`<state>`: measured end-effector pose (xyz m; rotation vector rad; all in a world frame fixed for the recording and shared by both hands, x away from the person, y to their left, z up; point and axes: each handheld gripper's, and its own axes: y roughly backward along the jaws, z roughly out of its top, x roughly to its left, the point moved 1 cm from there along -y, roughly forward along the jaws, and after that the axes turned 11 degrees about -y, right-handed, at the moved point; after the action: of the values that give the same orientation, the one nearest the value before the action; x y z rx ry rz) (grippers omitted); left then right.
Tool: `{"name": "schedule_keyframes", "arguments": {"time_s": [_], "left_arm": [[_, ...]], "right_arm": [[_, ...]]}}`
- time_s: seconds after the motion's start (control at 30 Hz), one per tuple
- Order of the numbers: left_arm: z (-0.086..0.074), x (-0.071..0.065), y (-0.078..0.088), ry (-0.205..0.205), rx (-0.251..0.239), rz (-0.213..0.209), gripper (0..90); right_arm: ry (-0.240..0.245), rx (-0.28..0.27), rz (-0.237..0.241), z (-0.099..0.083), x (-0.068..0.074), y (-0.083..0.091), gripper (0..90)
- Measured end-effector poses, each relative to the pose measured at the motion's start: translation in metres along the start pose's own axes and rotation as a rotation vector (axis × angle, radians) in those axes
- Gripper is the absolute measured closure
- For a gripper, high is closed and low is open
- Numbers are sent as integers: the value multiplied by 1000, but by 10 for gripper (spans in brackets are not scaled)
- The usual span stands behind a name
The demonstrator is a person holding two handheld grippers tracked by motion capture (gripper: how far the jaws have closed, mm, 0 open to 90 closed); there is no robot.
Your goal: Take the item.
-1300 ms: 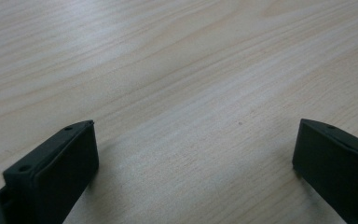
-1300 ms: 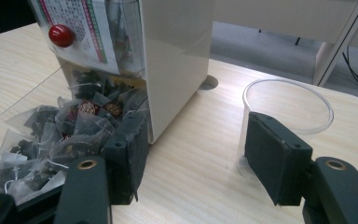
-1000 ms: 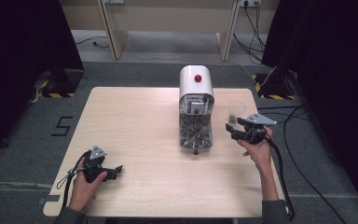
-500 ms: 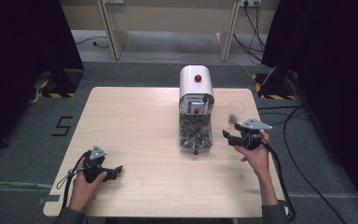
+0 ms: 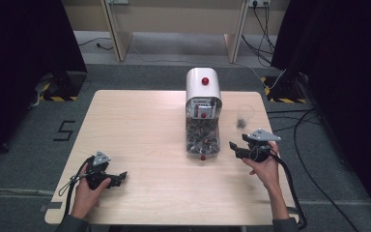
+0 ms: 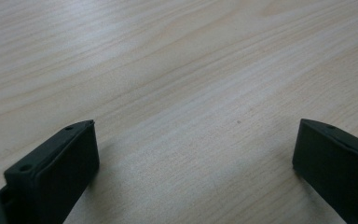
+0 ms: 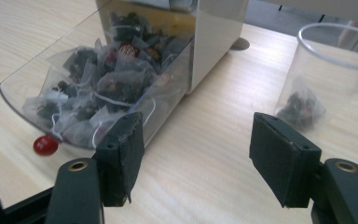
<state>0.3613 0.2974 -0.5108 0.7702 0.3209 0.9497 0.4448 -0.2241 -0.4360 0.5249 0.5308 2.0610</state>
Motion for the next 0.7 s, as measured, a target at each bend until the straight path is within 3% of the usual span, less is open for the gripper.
{"name": "schedule_keyframes", "arguments": {"time_s": [0.27,0.7], "left_arm": [[0,0,0,0,0,0,0],[0,0,0,0,0,0,0]], "right_arm": [[-10,14,-4,-14,-2,10,359],[8,45,20,-27,4,12,356]]}}
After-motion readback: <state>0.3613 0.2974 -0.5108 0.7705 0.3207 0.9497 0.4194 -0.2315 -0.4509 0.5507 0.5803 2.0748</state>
